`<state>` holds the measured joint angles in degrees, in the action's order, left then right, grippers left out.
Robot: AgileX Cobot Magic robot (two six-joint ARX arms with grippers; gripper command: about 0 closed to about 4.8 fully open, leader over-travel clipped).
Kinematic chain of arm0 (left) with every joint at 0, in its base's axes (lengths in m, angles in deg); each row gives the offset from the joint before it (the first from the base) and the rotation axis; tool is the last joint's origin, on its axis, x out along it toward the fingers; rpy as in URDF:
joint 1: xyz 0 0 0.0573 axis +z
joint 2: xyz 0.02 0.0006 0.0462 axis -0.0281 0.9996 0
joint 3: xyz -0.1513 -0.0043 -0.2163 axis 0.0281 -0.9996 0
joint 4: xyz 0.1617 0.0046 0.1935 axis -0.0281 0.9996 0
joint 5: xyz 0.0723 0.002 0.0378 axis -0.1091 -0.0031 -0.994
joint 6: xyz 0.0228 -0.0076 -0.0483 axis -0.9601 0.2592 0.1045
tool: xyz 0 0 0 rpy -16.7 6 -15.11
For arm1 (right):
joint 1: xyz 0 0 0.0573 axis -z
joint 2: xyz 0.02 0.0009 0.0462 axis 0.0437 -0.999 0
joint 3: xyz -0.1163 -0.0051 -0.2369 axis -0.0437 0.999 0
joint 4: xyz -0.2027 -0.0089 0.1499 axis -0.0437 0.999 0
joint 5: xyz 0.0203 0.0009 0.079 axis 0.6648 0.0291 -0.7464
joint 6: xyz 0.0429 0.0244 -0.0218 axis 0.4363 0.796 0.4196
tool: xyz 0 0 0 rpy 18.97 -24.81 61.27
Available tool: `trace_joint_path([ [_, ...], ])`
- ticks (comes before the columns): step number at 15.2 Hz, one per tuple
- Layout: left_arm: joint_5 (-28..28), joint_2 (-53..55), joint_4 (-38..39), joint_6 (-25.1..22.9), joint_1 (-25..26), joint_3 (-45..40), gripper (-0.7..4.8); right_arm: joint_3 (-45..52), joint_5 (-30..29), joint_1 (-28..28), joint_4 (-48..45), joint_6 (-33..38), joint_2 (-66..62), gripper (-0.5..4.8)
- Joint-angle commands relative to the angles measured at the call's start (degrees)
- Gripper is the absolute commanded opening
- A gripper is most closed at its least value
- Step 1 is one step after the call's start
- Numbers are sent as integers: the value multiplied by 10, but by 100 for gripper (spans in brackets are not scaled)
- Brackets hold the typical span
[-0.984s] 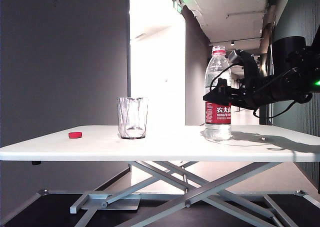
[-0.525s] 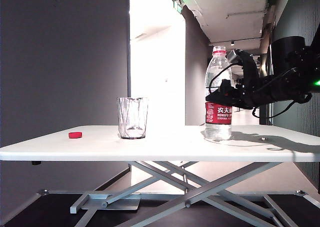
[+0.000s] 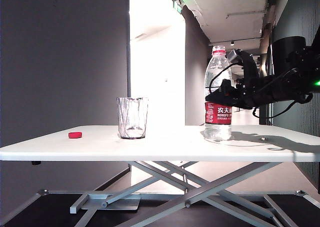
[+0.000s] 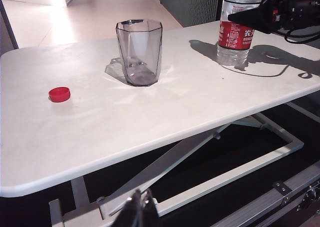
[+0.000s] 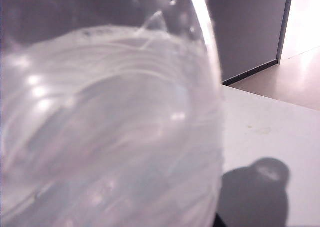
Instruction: Pick up the mineral water bottle on the table and pour water into the mug until it's half full.
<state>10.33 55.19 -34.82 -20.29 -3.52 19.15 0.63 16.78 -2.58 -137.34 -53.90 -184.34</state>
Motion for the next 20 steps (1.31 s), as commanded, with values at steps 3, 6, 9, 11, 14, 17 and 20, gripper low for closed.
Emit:
trace_joint_path([
  [3,2,0,3,-2,0,1,-5,-2,-7,-1,-20,0,4,192],
  [6,2,0,3,-2,0,1,-5,-2,-5,-1,-17,-5,14,192],
  [9,2,0,3,-6,0,1,-5,-5,55,-24,79,-121,64,192],
  [11,2,0,3,-6,0,1,-5,-24,108,-46,152,-169,88,192],
  [14,2,0,3,-6,0,1,-5,-84,182,-80,250,-183,106,193],
  [17,2,0,3,-6,0,1,-5,-146,249,-115,342,-235,106,192],
  [20,2,0,3,-6,0,1,-5,-173,350,-153,375,-330,105,192],
])
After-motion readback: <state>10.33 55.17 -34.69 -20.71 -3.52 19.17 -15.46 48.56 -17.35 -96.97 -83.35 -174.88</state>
